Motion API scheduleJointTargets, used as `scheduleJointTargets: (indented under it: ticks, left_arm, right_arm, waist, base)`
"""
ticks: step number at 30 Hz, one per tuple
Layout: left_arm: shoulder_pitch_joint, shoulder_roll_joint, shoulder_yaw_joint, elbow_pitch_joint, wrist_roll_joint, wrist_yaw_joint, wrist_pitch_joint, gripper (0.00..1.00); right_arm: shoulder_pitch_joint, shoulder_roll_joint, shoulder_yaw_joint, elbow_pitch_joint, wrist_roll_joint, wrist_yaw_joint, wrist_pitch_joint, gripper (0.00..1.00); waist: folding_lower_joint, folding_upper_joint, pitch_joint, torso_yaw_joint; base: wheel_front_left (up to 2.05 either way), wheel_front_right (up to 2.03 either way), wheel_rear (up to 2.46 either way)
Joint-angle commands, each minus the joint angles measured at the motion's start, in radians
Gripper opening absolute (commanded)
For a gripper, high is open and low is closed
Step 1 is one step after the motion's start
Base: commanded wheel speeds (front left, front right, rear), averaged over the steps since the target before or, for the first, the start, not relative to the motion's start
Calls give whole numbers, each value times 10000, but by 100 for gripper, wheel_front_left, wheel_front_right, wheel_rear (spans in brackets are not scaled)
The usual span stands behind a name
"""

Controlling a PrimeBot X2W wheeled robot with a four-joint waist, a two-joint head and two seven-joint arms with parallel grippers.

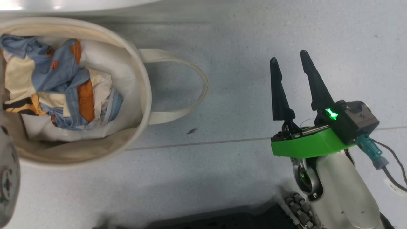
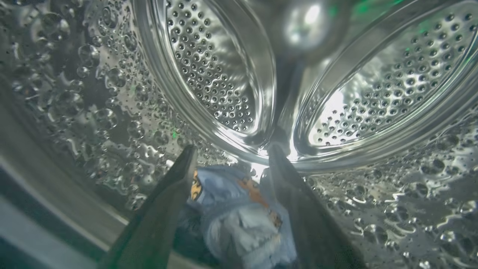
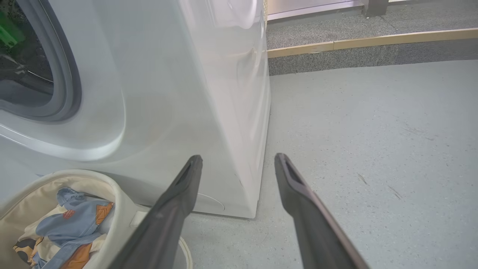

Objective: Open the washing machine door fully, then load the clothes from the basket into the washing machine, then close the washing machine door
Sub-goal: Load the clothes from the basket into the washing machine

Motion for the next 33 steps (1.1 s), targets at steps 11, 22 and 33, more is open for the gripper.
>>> scheduleJointTargets:
  ticks: [11,22,33]
  left_arm:
    - [3215,-510,494,-1578,718,-562,-45,100]
    - [8052,-1506,1086,-3319,1129,-1526,-45,100]
    - [12368,-1880,684,-5361,1360,-1440,-45,100]
  right_arm:
    - [427,24,351,158,-168,2,-49,100]
    - [1302,24,603,810,136,2,-49,100]
    - [2426,24,205,1103,565,2,-49,100]
  waist:
    - [0,0,-1944,424]
    - [0,0,-4928,602]
    - [0,0,-7147,801]
  base:
    - [0,0,0]
    - [0,0,0]
    - [0,0,0]
